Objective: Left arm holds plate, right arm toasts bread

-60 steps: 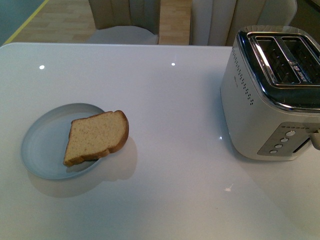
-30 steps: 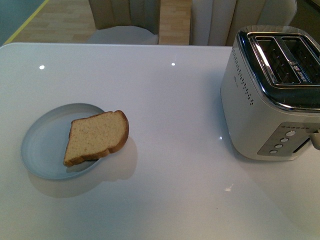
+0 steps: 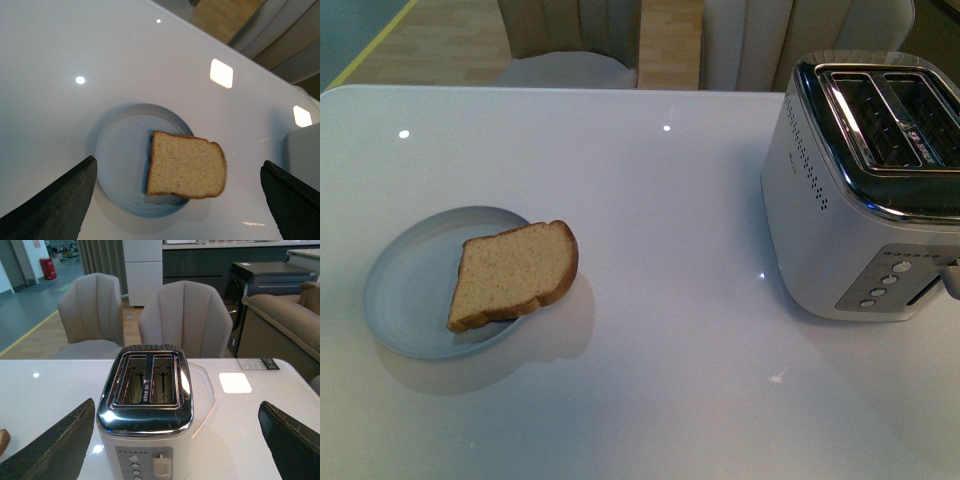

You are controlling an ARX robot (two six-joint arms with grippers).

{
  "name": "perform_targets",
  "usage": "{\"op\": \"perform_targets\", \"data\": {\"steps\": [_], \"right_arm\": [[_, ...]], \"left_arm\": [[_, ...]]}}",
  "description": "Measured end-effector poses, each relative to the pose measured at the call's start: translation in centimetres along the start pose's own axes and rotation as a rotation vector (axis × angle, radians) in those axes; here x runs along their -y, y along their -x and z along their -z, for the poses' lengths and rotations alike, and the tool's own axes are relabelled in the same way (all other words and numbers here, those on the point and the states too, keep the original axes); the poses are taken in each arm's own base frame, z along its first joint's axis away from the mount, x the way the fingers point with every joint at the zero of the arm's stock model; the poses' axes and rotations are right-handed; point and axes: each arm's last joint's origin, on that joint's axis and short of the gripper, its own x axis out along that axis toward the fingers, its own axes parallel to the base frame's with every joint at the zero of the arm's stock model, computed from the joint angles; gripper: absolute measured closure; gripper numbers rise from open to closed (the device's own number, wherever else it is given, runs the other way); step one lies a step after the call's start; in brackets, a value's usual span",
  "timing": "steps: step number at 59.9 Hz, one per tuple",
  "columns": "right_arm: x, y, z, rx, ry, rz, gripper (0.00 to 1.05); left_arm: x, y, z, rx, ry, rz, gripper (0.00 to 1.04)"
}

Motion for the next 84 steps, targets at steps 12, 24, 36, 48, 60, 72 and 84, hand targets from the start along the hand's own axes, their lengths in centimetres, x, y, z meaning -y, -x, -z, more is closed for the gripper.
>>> {"op": "perform_targets", "data": {"steps": [12,24,36,48,60,72,84], "right_arm": [[0.0,0.0,0.0,0.000,0.000,0.000,0.09],[0.0,0.0,0.0,0.000,0.000,0.000,0.09],[0.0,0.0,0.0,0.000,0.000,0.000,0.09],[0.0,0.0,0.0,0.000,0.000,0.000,0.09],[0.0,0.0,0.0,0.000,0.000,0.000,0.09],[0.0,0.0,0.0,0.000,0.000,0.000,0.09],[0.0,0.0,0.0,0.000,0.000,0.000,0.09]], "left_arm": [[-2.9,-6.0,0.7,-0.118,-0.001,-0.069,0.07],[-4.9,-9.6,2.3,-0.188,-0.001,-0.108,0.07],[-6.1,-12.1,4.6,-0.249,0.009,-0.121,0.07],[-6.8,-14.3,6.4,-0.294,-0.016,-0.121,0.07],[-7.2,-16.0,6.8,-0.317,-0.082,-0.129,0.07],[-7.4,-17.2,7.0,-0.326,-0.105,-0.128,0.07],[-7.3,-18.0,7.2,-0.336,-0.117,-0.122,0.07]]}}
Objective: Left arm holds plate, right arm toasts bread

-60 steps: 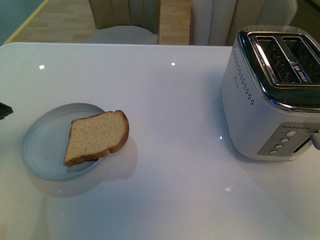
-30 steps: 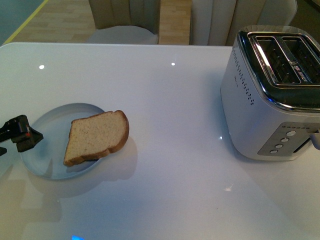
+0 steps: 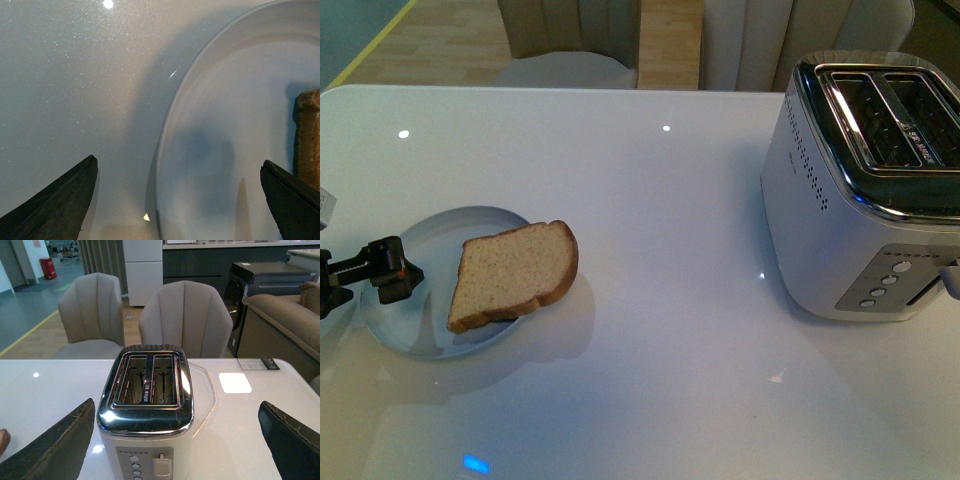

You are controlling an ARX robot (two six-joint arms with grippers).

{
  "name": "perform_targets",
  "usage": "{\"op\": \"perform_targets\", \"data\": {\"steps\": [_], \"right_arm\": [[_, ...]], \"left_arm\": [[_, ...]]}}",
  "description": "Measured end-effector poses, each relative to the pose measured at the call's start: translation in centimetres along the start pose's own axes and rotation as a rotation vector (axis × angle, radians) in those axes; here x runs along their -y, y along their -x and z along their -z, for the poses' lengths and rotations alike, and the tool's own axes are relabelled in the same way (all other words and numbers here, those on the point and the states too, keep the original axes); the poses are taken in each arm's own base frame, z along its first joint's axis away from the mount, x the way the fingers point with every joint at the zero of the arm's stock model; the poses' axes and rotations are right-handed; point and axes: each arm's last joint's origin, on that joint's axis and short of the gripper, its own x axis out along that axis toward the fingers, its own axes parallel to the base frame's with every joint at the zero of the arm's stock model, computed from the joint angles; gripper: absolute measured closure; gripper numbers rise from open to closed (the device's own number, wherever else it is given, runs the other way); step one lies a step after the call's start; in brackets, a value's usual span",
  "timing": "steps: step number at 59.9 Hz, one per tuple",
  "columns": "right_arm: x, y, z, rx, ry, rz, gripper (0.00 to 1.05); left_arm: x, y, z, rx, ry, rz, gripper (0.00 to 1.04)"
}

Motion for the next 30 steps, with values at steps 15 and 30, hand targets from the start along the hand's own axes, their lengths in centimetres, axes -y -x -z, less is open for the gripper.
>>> {"op": "perform_targets", "data": {"steps": [15,30], "right_arm": [[0.00,0.00,0.00,0.000,0.000,0.000,0.09],[0.00,0.00,0.00,0.000,0.000,0.000,0.09]], "left_arm": [[0.63,-0.52,0.10,-0.007,-0.027,-0.012,0.32],[0.88,-0.59,0.39,-0.033,-0.031,-0.016,0.85]]}}
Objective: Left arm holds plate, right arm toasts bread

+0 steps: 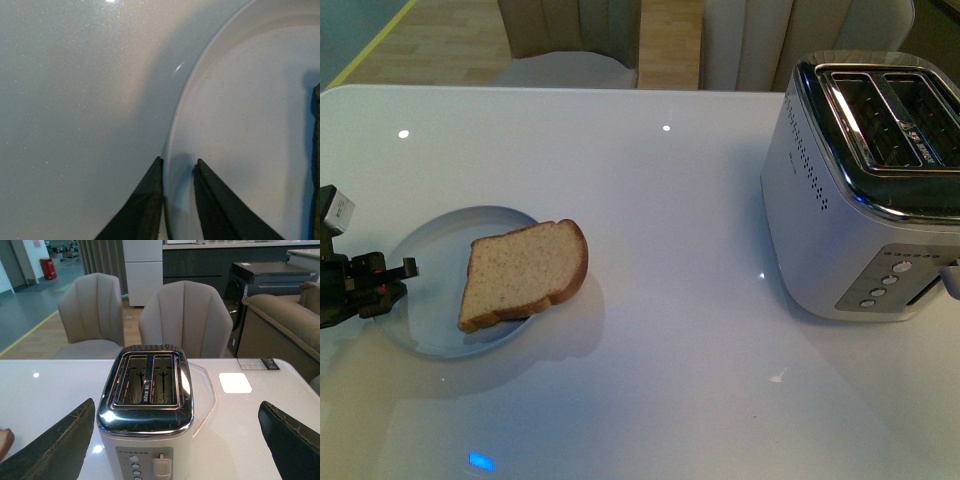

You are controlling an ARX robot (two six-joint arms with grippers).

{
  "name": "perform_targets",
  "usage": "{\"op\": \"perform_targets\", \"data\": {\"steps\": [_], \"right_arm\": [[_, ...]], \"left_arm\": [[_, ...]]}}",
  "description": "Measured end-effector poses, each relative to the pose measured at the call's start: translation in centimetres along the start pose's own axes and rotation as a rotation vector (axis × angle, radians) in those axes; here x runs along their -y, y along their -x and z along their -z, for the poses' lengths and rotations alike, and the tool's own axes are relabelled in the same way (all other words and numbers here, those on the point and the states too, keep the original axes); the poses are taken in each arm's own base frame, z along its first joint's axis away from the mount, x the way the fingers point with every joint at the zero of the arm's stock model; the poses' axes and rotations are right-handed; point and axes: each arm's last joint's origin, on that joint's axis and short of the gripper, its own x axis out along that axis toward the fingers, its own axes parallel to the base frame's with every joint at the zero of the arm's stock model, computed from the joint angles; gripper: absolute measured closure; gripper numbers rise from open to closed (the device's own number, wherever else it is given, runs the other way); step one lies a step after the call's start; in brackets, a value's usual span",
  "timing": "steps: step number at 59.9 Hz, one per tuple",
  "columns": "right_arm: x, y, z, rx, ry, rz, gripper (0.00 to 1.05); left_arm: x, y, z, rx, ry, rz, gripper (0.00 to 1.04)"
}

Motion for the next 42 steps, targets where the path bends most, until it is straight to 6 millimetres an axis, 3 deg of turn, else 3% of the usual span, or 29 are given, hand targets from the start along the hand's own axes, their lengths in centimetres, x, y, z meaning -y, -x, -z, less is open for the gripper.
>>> {"op": "perform_targets", "data": {"steps": [7,22,42], "right_arm": [[0.0,0.0,0.0,0.000,0.000,0.000,0.09],[0.0,0.0,0.0,0.000,0.000,0.000,0.09],[0.0,0.0,0.0,0.000,0.000,0.000,0.09]], "left_arm": [[0.1,0.2,-0.2,0.000,0.012,0.014,1.02],[0.2,1.1,-0.3,0.004,0.066,0.038,1.02],[1.1,6.9,-1.9,0.072,0.148,0.109,1.02]]}}
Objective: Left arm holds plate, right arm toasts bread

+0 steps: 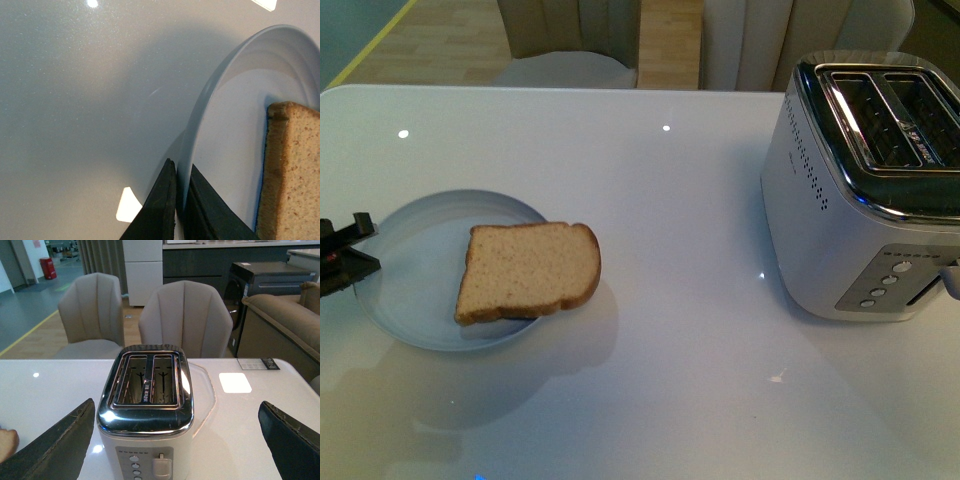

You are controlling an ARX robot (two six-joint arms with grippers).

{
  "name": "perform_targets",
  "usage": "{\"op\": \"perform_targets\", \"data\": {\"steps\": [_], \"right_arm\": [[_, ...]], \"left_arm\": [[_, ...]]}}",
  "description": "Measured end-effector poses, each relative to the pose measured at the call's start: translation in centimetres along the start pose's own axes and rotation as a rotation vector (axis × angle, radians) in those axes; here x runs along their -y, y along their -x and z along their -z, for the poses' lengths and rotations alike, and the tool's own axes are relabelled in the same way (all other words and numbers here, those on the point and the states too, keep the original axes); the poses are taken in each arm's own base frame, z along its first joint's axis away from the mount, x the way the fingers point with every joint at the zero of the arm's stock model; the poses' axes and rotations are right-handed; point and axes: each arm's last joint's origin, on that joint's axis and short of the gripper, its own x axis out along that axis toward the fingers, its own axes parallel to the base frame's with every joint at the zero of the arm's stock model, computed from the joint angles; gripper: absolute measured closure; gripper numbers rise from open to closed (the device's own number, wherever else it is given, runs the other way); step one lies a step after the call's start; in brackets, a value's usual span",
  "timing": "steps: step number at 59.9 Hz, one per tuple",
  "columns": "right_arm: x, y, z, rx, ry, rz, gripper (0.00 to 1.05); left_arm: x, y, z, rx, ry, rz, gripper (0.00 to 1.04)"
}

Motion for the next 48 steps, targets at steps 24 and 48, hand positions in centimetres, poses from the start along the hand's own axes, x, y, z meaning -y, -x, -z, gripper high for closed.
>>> {"op": "perform_targets", "data": {"steps": [24,48], "right_arm": [[0.0,0.0,0.0,0.000,0.000,0.000,0.09],[0.0,0.0,0.0,0.000,0.000,0.000,0.09]], "left_arm": [[5.1,7.7,-2.9,0.074,0.010,0.083,1.02],[14.2,11.9,-4.8,0.092,-0.057,0.177,1.02]]}}
